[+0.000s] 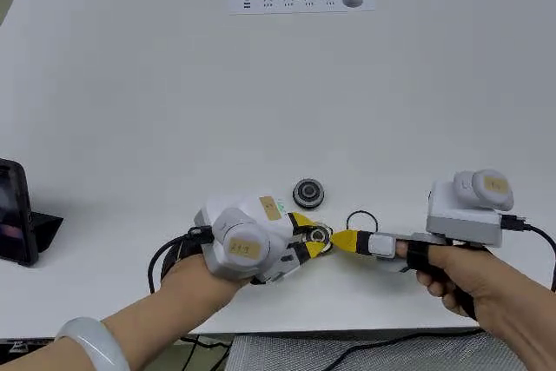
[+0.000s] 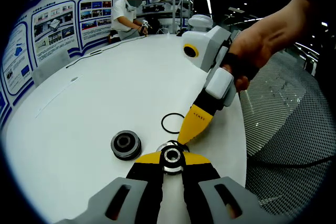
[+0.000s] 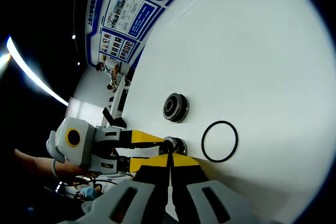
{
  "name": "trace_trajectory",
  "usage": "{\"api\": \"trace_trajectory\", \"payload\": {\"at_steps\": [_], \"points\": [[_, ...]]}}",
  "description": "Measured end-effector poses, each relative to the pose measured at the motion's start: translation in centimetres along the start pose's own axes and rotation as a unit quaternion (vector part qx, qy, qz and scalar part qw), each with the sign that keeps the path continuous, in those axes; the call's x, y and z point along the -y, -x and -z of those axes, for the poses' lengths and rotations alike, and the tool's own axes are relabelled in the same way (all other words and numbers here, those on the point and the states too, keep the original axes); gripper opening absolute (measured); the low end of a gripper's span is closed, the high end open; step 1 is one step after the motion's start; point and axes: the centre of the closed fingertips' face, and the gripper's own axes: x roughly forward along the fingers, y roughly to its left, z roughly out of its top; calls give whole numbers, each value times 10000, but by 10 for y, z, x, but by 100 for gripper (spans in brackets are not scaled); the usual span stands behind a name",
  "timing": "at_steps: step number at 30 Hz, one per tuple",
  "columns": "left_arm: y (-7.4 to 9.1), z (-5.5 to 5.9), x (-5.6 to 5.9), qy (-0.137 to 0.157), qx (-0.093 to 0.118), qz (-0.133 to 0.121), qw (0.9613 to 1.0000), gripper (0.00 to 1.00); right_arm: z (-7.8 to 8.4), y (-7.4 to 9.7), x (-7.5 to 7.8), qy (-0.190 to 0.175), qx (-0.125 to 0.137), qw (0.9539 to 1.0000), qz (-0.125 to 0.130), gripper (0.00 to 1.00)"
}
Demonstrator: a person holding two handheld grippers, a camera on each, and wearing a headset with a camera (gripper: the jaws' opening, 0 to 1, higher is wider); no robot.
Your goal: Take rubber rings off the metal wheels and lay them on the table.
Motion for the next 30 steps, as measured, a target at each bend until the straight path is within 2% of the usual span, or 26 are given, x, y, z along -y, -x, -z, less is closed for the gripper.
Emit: {"api": "trace_trajectory", "payload": {"at_steps": [5,9,11,13,16,18,24,30], "points": [[0,0,0,-4,3,-1,10000,13,-1,-1,-4,21,9,10000,-30,2],[0,0,0,-10,5,0,10000,13,-3,-3,-12,-19,71,9998,-188,2],[0,1,0,-10,5,4,10000,13,-2,-4,-16,78,8,9998,-197,2],[0,1,-1,-17,1,4,10000,13,-9,-4,-27,-98,192,9988,-432,2],[0,1,-1,-16,3,6,10000,13,-9,-4,-24,150,90,9994,-286,2],[0,1,-1,-23,-1,5,10000,13,-9,-3,-24,74,105,9995,-286,2],[0,1,-1,-41,-9,-6,10000,13,-11,0,-12,33,191,9998,-61,2],[0,0,0,-76,-16,7,10000,14,-9,-1,-8,40,187,9998,36,2]]}}
